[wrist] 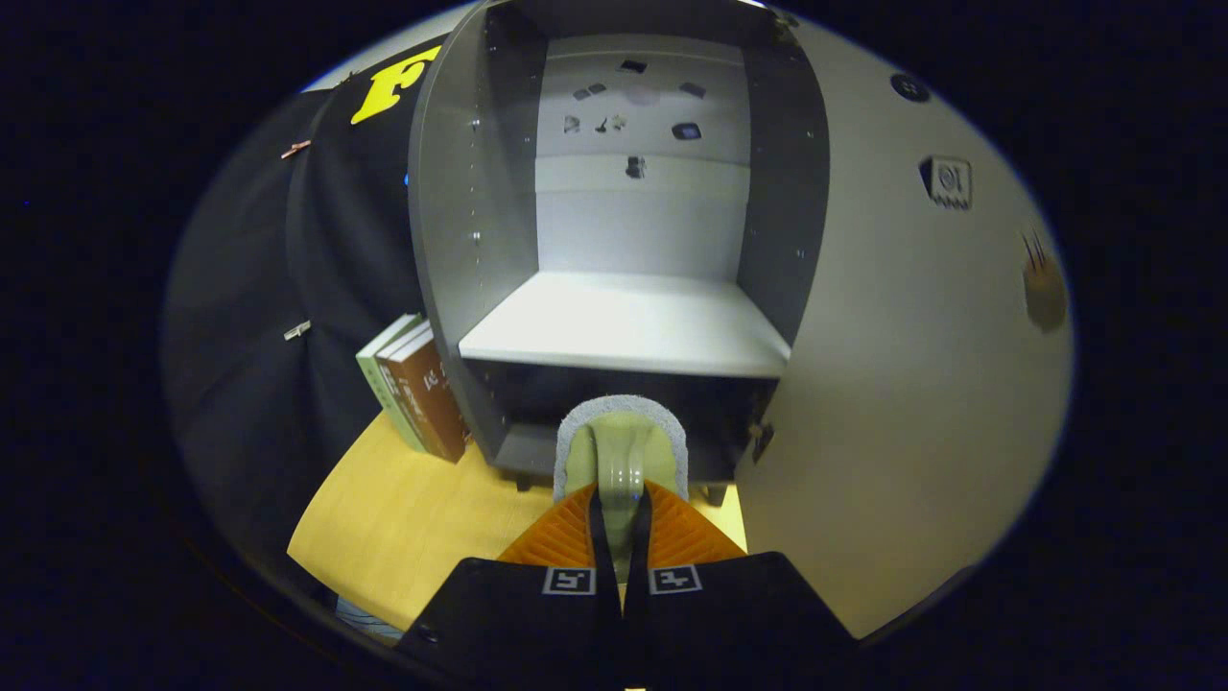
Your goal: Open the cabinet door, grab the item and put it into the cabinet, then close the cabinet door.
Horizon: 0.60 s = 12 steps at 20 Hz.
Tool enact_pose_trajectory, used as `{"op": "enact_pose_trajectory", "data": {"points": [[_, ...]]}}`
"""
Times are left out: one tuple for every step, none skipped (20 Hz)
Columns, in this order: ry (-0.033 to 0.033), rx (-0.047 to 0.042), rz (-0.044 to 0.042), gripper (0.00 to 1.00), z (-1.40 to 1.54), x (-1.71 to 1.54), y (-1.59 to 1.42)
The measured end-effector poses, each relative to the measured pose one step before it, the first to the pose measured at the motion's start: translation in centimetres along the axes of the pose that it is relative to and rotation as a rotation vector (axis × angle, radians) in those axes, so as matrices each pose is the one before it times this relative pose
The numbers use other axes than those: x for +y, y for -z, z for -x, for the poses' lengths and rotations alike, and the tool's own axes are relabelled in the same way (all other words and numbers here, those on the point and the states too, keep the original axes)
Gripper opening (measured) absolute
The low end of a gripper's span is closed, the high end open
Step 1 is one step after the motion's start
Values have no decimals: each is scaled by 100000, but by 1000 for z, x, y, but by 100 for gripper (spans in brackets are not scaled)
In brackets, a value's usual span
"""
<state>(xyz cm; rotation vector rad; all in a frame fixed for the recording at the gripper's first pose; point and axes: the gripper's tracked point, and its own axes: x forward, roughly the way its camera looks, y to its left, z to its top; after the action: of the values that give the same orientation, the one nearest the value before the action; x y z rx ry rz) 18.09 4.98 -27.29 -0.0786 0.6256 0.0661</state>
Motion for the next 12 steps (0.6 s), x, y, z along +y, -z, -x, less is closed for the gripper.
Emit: {"op": "enact_pose_trajectory", "data": {"points": [[98, -2929, 260, 5, -492, 107, -1743], [-431, -3034, 227, 5, -694, 129, -1991], [8, -2981, 50, 5, -694, -29, -1755], [243, -2657, 56, 5, -824, -251, -1558], [435, -1940, -176, 5, -995, -114, -1509], [294, -2245, -208, 5, -1244, -18, -1194], [438, -1843, -546, 5, -1334, -214, -1170], [336, -583, -756, 5, -1683, -23, -866], [217, -616, -854, 5, -1241, -15, -497], [305, -231, -645, 5, -1371, 28, -324], [346, -102, -603, 5, -1315, -56, -121], [184, 677, -464, 5, -1380, 27, 150]]}}
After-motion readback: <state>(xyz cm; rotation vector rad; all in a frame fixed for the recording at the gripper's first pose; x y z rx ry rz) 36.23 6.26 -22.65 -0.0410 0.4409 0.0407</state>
